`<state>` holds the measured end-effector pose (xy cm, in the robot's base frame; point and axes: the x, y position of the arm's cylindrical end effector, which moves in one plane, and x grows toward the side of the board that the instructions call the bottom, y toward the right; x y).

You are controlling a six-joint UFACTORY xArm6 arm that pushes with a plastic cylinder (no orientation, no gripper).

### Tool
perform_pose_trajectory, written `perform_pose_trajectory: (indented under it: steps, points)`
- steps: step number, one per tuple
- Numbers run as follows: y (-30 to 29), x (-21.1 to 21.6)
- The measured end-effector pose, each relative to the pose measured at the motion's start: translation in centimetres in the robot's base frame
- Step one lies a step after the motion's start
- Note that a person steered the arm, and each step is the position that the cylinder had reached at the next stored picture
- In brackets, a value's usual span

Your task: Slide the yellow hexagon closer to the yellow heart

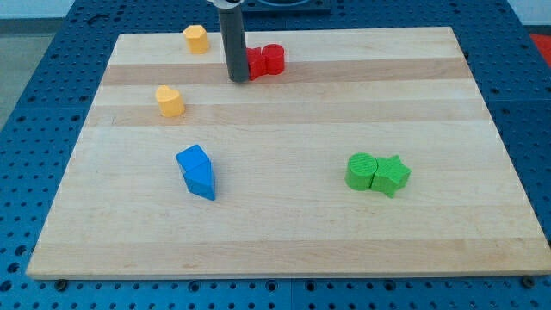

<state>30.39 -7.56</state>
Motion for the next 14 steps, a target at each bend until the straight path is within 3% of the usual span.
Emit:
perform_pose_trajectory:
  steps: [3,6,8,14]
  points:
    - [-3.8,-4.4]
    - [-3.6,-11.1]
    - [-10.4,-11.3]
    - [-13.8,-2.8]
